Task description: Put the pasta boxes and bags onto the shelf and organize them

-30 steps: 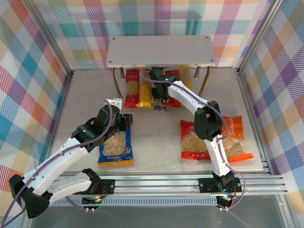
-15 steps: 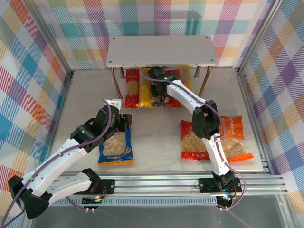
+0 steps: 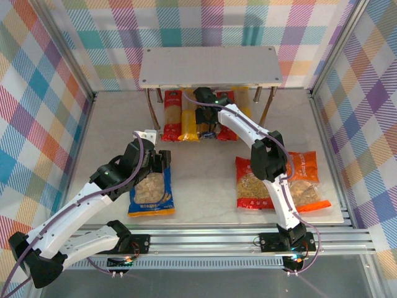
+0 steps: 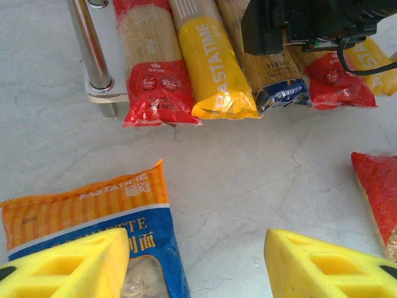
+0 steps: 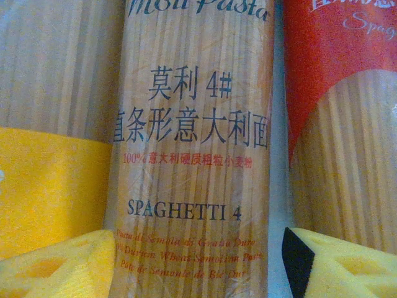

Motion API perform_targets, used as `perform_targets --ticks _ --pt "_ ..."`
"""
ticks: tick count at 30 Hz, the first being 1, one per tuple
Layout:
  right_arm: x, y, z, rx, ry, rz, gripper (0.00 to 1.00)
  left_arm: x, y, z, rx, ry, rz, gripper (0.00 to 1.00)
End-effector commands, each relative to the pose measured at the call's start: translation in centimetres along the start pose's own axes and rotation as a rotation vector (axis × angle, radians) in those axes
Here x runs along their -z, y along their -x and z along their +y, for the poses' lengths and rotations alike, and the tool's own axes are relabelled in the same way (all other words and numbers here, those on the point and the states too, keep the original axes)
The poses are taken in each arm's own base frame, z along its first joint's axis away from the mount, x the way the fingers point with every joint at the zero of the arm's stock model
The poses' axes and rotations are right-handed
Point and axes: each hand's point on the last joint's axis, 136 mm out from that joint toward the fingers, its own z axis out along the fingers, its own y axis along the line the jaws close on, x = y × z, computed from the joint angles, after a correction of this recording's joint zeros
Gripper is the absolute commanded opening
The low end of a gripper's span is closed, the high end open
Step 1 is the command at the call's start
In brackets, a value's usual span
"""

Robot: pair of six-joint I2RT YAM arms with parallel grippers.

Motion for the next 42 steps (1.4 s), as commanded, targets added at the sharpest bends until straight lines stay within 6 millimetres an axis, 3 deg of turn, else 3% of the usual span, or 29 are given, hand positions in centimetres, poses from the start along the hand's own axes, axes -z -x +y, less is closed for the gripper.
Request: perform_targets --ticks 1,12,19,23,29,33,36,42 --pt "2.5 2.3 0.1 -0.017 0.042 -0.076 0.74 0.4 0.4 0.3 -0.013 0.013 -0.016 0.66" --pt "7.1 2.9 -0.2 -0.005 0.107 -0.159 0.75 0.0 0.2 1.1 0.014 0.038 -0.029 0.70" --pt "10.6 0.6 -1.3 0.023 0.133 -0.156 0.75 -0.6 -0.3 2.0 0.040 0.066 -0.020 0.70" --pt "13.0 -3.4 -3.6 0.022 0.125 -0.096 0.76 -1.4 -1.4 2.6 0.063 0.079 -0.008 0.70" --pt "15.8 -13.4 -8.6 -0.021 0.076 0.087 0.78 -2.2 -4.5 3.3 0.096 0.095 0.064 0.68" --pt "16.8 -19.6 -10.0 -0.068 0.100 0.180 0.78 -2.6 -7.9 5.3 0.107 0.197 0.167 0.67" --pt "17.7 -22.1 -11.1 -0.089 0.085 0.209 0.79 -2.6 -10.1 6.7 0.125 0.264 0.219 0.70" --pt "18.9 -22.7 -10.8 -0.127 0.146 0.191 0.81 -3.7 -13.2 8.2 0.132 0.349 0.292 0.79"
